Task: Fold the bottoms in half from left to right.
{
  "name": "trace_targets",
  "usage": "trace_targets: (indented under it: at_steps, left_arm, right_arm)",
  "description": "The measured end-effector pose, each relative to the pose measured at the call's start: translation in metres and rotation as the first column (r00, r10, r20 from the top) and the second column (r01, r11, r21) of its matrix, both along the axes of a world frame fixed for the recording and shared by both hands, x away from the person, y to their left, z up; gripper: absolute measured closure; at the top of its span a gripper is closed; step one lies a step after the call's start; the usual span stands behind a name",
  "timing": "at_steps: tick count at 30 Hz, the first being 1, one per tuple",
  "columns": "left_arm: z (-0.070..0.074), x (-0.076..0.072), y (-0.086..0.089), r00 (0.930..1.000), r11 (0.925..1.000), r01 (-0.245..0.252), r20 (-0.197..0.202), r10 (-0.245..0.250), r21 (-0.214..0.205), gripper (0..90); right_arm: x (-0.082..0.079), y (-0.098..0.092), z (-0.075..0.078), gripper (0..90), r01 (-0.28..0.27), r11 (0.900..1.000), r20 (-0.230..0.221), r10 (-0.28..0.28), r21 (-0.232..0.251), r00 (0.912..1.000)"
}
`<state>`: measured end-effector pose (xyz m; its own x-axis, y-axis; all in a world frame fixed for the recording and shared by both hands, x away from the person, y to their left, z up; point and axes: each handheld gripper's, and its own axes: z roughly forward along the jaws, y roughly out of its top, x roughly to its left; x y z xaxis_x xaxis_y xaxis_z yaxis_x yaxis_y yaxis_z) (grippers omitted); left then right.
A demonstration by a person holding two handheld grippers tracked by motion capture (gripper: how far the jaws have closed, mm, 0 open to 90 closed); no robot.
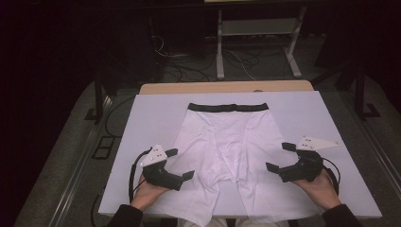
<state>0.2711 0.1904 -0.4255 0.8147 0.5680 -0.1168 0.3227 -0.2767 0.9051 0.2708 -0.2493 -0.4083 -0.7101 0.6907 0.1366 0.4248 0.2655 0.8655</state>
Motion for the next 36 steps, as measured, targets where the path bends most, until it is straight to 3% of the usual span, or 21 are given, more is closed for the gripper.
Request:
trace_targets:
  at_steps: [16, 36]
  left_arm:
    - [0.0, -0.001, 0.0, 1.0, 1.0, -0.003, 0.0, 0.003, -0.005, 0.0]
    - [0.001, -0.001, 0.0, 1.0, 1.0, -0.001, 0.003, 0.001, -0.007, 0.0]
  right_arm:
    - [0.018, 0.015, 0.023, 0.0, -0.046, 0.9984, -0.018, 0.046, -0.033, 0.9988]
    - [0.038, 0.035, 0.037, 0.0, -0.079, 0.9951, -0.014, 0.079, -0.059, 0.9968]
